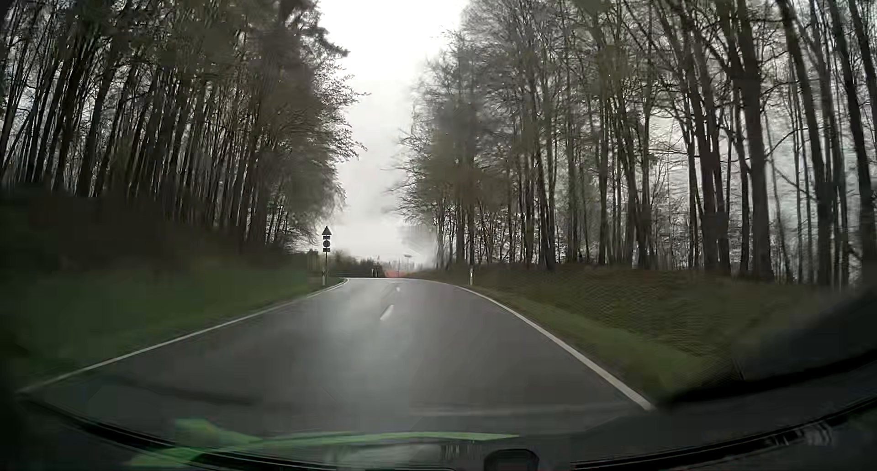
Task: Follow the waypoints while adhering to traffic rules and regulations
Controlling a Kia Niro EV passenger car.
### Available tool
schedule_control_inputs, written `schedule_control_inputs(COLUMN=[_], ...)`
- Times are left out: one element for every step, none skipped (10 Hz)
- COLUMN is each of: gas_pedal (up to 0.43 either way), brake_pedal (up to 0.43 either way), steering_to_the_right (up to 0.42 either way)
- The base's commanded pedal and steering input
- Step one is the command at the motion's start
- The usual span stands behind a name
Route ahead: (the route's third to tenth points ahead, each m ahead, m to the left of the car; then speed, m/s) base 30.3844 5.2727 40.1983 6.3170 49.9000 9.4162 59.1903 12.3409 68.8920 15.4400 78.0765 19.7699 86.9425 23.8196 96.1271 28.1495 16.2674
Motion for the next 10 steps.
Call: schedule_control_inputs(gas_pedal=[0.157,0.169,0.177,0.177,0.189,0.189,0.189,0.197,0.197,0.189], brake_pedal=[0.0,0.0,0.0,0.0,0.0,0.0,0.0,0.0,0.0,0.0], steering_to_the_right=[-0.029,-0.029,-0.028,-0.029,-0.029,-0.028,-0.028,-0.028,-0.028,-0.027])
